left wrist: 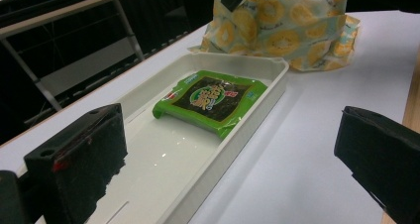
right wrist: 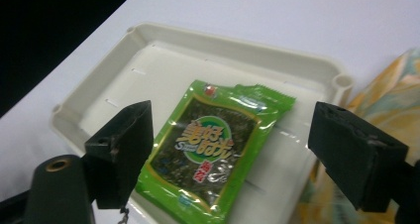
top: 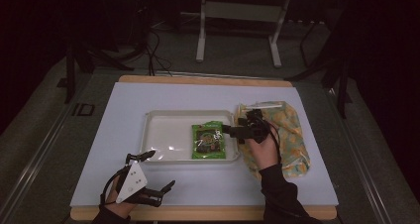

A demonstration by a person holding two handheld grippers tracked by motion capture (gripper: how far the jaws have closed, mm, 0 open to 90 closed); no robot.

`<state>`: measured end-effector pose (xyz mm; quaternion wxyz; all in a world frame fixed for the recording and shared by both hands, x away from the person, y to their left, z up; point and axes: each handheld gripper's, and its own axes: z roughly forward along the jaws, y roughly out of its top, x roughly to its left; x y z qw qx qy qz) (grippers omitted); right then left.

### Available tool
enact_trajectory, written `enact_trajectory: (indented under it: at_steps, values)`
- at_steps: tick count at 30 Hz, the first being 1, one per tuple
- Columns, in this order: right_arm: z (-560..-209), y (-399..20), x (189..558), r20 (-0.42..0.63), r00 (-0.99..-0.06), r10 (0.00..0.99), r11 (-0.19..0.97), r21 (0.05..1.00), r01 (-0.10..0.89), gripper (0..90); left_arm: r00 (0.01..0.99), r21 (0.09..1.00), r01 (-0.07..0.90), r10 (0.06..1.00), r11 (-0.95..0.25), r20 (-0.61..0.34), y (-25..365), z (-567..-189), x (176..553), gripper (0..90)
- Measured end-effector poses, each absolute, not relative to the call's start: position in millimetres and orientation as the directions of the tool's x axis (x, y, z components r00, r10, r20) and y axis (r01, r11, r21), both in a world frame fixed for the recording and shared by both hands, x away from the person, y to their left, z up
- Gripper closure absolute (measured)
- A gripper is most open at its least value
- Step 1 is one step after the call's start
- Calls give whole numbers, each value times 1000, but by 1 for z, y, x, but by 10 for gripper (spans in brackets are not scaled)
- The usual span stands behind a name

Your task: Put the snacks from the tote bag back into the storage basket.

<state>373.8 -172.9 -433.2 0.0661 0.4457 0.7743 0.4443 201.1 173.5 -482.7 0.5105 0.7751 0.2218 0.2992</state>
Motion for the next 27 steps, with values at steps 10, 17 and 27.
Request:
enact_trajectory:
  at_steps: [10,17,27]
  values:
    - [-422,-188,372,258,-592,763,188,788,586,157,723,923,39,649,-383,238,173,-483,201,3]
    - [-418,-199,367,217,-593,776,190,815,548,158,723,923,39,649,-384,239,173,-483,201,3]
    - [-422,-226,360,188,-560,807,189,816,547,157,723,921,38,647,-388,243,172,-483,201,3]
